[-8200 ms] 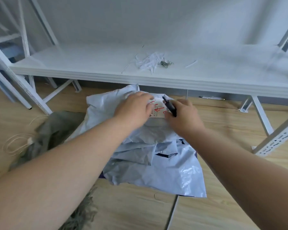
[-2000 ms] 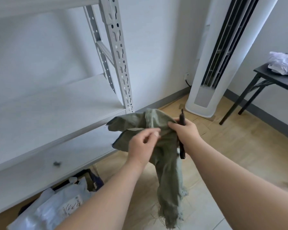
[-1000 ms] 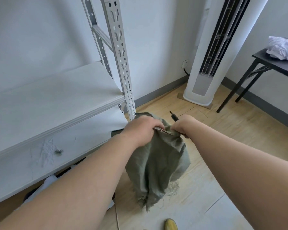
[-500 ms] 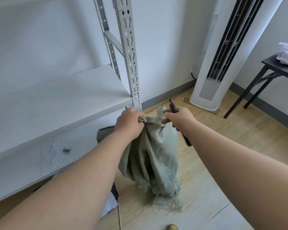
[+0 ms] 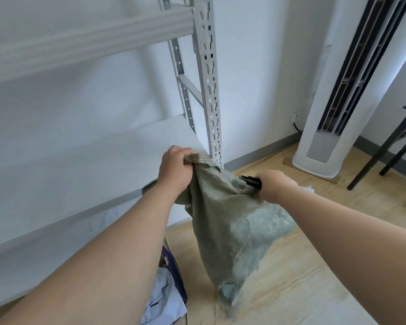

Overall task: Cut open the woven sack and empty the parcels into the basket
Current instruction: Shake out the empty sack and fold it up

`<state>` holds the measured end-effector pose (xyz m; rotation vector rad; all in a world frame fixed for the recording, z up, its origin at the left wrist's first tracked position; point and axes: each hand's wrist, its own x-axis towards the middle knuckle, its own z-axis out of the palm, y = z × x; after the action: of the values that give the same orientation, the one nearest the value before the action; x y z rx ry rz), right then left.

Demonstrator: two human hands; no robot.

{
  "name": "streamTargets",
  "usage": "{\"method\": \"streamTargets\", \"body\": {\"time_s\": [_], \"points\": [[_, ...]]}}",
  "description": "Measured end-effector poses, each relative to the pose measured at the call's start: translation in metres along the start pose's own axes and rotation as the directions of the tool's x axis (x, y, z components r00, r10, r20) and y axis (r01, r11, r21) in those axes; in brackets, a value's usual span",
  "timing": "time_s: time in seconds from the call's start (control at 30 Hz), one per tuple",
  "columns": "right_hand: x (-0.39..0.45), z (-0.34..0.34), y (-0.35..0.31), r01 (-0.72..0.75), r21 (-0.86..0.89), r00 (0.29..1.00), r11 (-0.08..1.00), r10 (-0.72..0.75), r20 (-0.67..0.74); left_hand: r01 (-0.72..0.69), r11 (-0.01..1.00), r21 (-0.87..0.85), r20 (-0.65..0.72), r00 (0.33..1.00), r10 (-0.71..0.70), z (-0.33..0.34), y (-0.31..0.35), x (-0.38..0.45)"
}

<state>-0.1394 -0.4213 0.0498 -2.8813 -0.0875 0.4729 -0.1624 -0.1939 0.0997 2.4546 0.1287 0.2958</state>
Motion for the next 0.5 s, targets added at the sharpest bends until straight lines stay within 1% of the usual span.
{"method": "streamTargets", "body": {"time_s": [0.03,0.07,0.1,0.17,0.2,0.23,0.27,0.3,0.33,0.37,0.4,0.43,0.47,0.5], "points": [[-0.001,-0.003,-0.001,-0.042,0.027,0.999,0.999,0.043,-0.032,0.031,0.999,0.025,-0.018,0.999,-0.030,-0.005,-0.001,0.002],[-0.004,-0.008,-0.001,-0.093,0.058,0.991,0.994,0.098,-0.095,0.075,0.995,0.069,-0.058,0.996,-0.071,-0.010,-0.003,0.004],[-0.005,-0.014,-0.001,-0.136,0.088,0.970,0.987,0.150,-0.190,0.125,0.984,0.124,-0.122,0.986,-0.110,-0.016,-0.004,0.006],[-0.009,-0.027,0.004,-0.155,0.130,0.887,0.979,0.196,-0.418,0.223,0.956,0.191,-0.254,0.952,-0.172,-0.027,-0.007,0.010],[-0.011,-0.032,0.006,-0.151,0.139,0.850,0.979,0.200,-0.488,0.253,0.950,0.185,-0.305,0.933,-0.189,-0.030,-0.008,0.011],[-0.012,-0.036,0.009,-0.156,0.138,0.839,0.978,0.205,-0.503,0.259,0.949,0.181,-0.323,0.927,-0.191,-0.031,-0.009,0.011],[-0.013,-0.040,0.011,-0.174,0.113,0.860,0.978,0.207,-0.466,0.244,0.946,0.215,-0.281,0.943,-0.179,-0.028,-0.010,0.012],[-0.014,-0.041,0.012,-0.204,0.091,0.891,0.975,0.223,-0.396,0.215,0.935,0.281,-0.189,0.968,-0.166,-0.021,-0.009,0.010],[-0.014,-0.043,0.015,-0.230,0.105,0.906,0.968,0.252,-0.341,0.194,0.924,0.329,-0.083,0.981,-0.176,-0.014,-0.007,0.008],[-0.015,-0.044,0.017,-0.245,0.154,0.901,0.957,0.283,-0.328,0.205,0.922,0.329,-0.029,0.978,-0.207,-0.007,-0.007,0.006],[-0.017,-0.046,0.019,-0.246,0.235,0.884,0.940,0.317,-0.344,0.231,0.927,0.294,-0.026,0.972,-0.233,-0.001,-0.004,0.006],[-0.017,-0.047,0.021,-0.245,0.292,0.865,0.925,0.344,-0.365,0.274,0.936,0.221,-0.059,0.962,-0.267,0.002,-0.002,0.005],[-0.018,-0.048,0.023,-0.249,0.304,0.869,0.920,0.351,-0.350,0.312,0.937,0.159,-0.072,0.950,-0.305,0.007,-0.001,0.004],[-0.020,-0.047,0.024,-0.266,0.288,0.891,0.920,0.348,-0.290,0.315,0.936,0.156,-0.015,0.948,-0.317,0.013,0.002,0.003]]}}
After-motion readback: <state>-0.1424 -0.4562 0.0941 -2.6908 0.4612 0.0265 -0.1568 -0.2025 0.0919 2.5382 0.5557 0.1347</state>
